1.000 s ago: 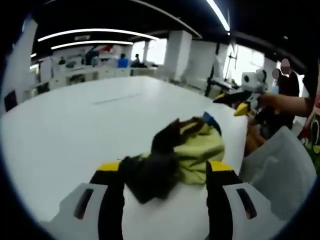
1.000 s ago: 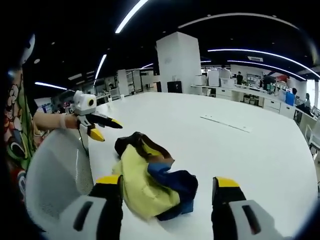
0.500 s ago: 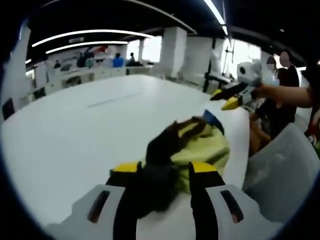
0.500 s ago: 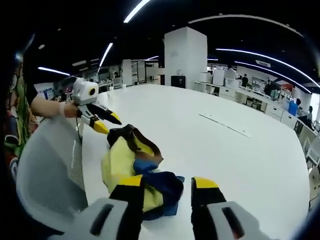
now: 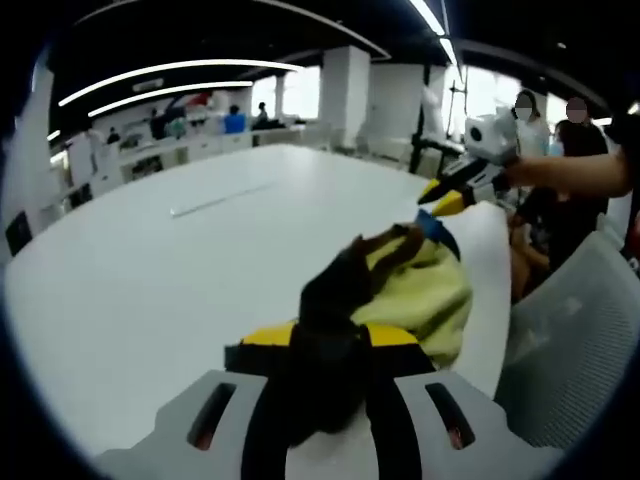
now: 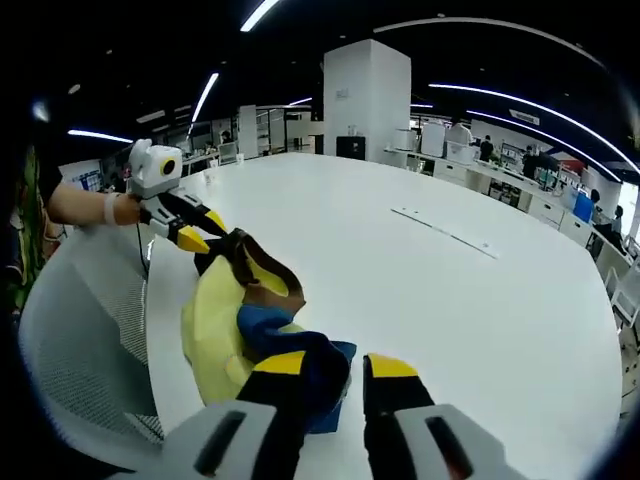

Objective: Fold the garment on the visible template until the final outline fits inside the template.

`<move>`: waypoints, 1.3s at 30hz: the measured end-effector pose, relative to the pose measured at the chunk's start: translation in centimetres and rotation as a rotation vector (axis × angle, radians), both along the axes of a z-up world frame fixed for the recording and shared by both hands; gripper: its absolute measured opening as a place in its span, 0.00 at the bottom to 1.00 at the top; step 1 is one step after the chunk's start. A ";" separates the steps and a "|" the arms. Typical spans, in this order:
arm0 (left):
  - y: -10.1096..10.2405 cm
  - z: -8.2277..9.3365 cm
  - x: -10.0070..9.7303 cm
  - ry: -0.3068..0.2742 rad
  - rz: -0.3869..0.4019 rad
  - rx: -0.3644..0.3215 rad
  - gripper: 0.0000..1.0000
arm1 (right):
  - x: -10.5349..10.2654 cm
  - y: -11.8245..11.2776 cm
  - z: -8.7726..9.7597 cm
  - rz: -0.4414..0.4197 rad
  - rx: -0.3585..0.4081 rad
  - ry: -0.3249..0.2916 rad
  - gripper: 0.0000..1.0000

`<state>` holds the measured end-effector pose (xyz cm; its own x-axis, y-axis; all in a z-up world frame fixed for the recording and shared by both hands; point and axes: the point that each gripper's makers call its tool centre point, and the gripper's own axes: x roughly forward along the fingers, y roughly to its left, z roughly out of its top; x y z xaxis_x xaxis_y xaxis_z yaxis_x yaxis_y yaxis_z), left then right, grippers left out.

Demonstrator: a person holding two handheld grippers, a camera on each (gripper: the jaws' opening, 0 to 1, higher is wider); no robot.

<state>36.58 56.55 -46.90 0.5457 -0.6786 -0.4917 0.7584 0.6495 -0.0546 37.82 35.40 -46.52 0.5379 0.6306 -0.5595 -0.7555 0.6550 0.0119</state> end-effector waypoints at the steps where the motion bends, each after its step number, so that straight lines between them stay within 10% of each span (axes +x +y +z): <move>1: 0.0 -0.1 0.1 0.002 0.003 -0.001 0.19 | 0.1 0.0 -0.2 -0.004 0.008 0.010 0.17; 21: 0.1 -0.7 0.2 0.035 0.016 -0.005 0.05 | 0.1 1.1 -1.1 0.076 -0.027 0.013 0.00; 39: 4.1 2.5 2.5 0.003 0.161 -0.096 0.00 | 0.0 -1.5 3.5 -0.089 0.095 -0.029 0.00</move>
